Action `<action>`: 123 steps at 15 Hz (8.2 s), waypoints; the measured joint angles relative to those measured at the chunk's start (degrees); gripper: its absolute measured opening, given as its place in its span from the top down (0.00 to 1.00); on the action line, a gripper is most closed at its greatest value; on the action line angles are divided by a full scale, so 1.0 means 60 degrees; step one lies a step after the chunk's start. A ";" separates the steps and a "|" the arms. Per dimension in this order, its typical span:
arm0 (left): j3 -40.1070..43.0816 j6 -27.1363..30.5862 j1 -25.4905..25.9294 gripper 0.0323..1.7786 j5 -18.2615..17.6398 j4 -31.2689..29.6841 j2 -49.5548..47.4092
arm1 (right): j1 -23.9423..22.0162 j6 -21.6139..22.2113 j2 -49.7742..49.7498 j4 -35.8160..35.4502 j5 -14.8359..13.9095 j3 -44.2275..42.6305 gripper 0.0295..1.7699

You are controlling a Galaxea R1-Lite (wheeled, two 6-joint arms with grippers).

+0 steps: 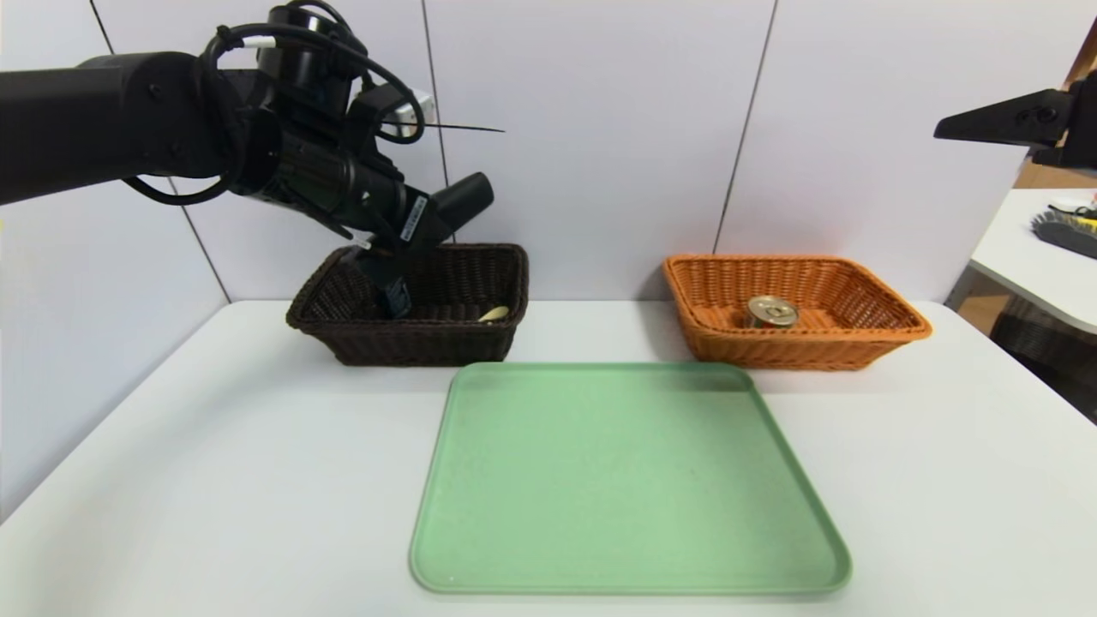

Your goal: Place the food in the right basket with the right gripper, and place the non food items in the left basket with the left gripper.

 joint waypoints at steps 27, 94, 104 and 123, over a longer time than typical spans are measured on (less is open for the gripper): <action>-0.0102 0.0299 0.0658 0.49 -0.0142 -0.1250 0.2166 | 0.0041 0.0248 -0.0378 0.0008 0.0010 0.0095 0.04; 1.2900 -0.1329 0.3300 0.05 0.0735 0.0427 -1.8550 | -0.0890 -0.3334 -1.2717 0.0197 -0.0360 0.8117 0.04; 1.8394 -0.0975 0.3296 0.05 0.1477 -0.8365 -1.8664 | -0.0894 -0.3054 -1.2784 -0.6518 -0.0908 1.3148 0.04; 1.8444 -0.2206 0.3300 0.05 0.0203 -0.5291 -1.8662 | -0.0894 -0.1611 -1.2784 -0.2692 -0.0581 1.3225 0.04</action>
